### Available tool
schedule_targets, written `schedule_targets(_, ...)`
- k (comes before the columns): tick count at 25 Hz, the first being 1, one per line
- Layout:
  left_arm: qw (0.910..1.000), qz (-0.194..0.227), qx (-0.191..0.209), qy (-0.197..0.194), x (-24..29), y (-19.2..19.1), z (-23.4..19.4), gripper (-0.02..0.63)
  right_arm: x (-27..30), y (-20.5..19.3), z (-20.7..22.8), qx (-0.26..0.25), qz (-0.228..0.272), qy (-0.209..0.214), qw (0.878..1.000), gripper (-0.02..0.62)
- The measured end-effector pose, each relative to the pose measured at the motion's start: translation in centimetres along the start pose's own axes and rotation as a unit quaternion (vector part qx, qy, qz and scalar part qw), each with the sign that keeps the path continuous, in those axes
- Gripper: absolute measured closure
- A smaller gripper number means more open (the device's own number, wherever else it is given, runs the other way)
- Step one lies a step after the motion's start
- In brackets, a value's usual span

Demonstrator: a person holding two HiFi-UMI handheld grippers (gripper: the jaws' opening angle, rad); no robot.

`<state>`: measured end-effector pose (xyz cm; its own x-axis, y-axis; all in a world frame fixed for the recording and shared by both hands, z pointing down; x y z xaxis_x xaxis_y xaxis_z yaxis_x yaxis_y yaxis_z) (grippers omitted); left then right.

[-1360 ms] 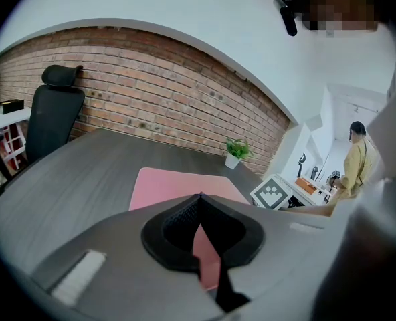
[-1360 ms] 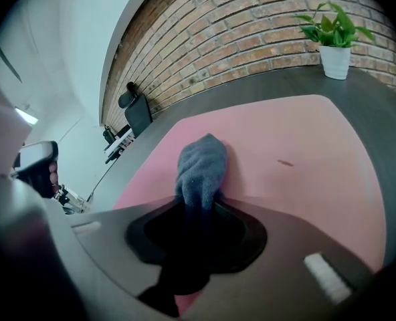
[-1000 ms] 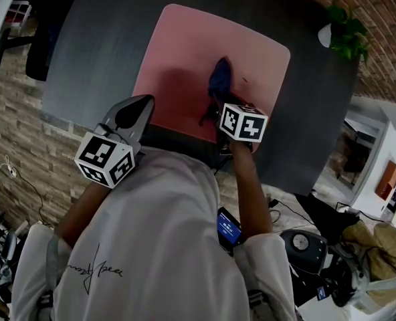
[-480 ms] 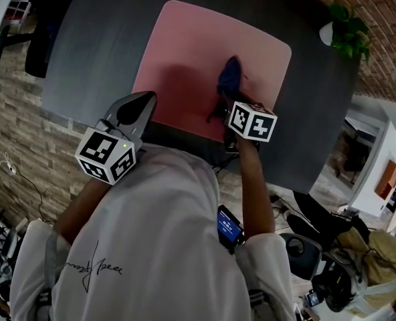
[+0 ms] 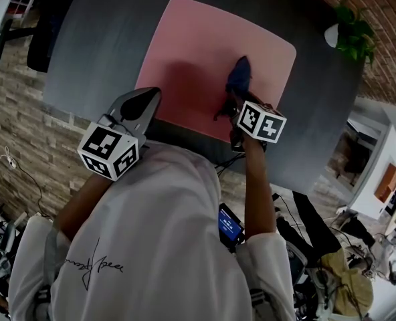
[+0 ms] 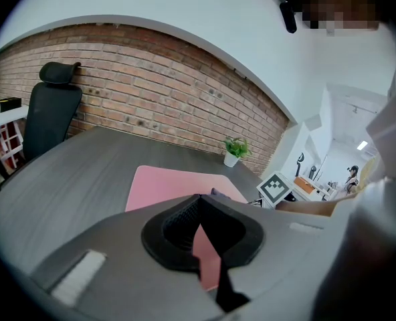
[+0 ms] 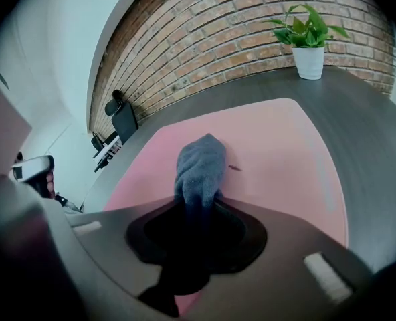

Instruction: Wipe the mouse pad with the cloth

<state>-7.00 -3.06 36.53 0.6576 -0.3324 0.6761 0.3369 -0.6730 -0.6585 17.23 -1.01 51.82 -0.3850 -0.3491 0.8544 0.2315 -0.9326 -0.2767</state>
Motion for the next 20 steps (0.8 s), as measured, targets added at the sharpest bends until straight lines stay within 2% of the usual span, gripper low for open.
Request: schedule_targets(20,0.9999,0.001,-0.011,-0.013,-0.1,0.1,0.0,0.594,-2.0,0.7,3.5,0.054,0.023,-0.018,0.998,0.503)
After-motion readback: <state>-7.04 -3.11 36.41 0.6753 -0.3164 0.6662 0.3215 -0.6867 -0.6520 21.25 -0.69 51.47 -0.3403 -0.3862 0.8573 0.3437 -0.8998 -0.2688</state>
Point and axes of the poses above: the fingertips, and each gripper's own axes: x forward along the fingers, z to its right, y out of its top, the point moved 4 cm from there along -x, backward along the fingers, and after that the axes turned 15 degrees about -z, right-handed, at the moved point
